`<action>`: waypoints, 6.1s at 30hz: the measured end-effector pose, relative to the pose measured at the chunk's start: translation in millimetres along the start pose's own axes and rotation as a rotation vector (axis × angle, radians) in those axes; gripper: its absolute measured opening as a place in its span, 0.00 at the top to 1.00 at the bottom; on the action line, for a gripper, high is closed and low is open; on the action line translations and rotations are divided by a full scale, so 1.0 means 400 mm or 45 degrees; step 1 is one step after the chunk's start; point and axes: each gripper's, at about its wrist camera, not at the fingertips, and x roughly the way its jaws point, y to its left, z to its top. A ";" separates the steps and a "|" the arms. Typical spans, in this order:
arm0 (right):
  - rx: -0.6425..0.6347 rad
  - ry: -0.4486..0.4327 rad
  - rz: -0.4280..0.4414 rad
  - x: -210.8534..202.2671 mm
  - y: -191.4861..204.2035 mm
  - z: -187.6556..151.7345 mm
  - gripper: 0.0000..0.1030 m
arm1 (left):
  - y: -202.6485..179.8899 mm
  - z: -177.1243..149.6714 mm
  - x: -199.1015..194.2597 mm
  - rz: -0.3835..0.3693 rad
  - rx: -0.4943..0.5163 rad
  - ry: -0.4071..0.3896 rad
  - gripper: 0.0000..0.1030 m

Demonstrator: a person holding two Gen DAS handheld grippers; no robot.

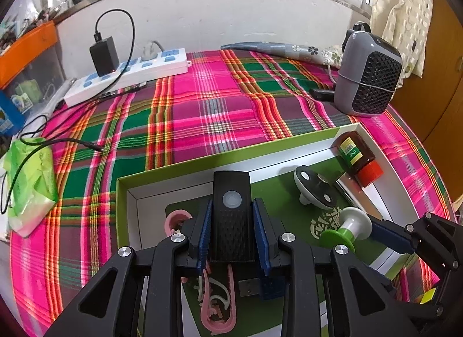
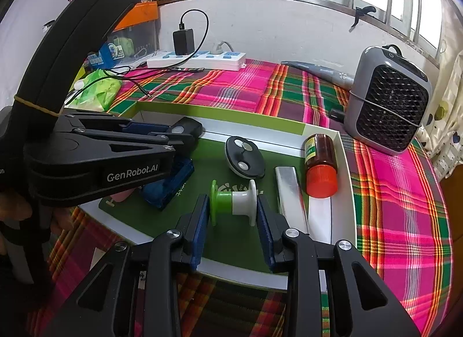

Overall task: Organize rigid objects
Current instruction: 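Lower the green spool into the box and open the right tool while the left tool lowers the remote, then open the left tool to release the black remote in the box, then withdraw both tools toward the white charger and white round container, then close the right tool on the white plug charger while the left tool nears the round container, then close the left tool on the white round container, then lift the white charger and round container with both tools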

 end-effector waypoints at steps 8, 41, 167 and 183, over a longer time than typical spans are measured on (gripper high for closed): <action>0.010 -0.021 0.004 -0.016 0.003 -0.008 0.61 | -0.005 -0.007 -0.033 0.019 0.010 -0.034 0.73; 0.064 -0.115 -0.028 -0.166 0.027 -0.066 0.54 | -0.019 -0.136 -0.248 0.025 -0.027 -0.160 0.73; 0.232 -0.031 0.077 -0.233 -0.058 -0.197 0.66 | -0.170 -0.247 -0.153 -0.064 -0.056 -0.048 0.68; 0.228 -0.023 0.080 -0.227 -0.063 -0.197 0.66 | -0.176 -0.241 -0.137 -0.013 -0.057 -0.054 0.68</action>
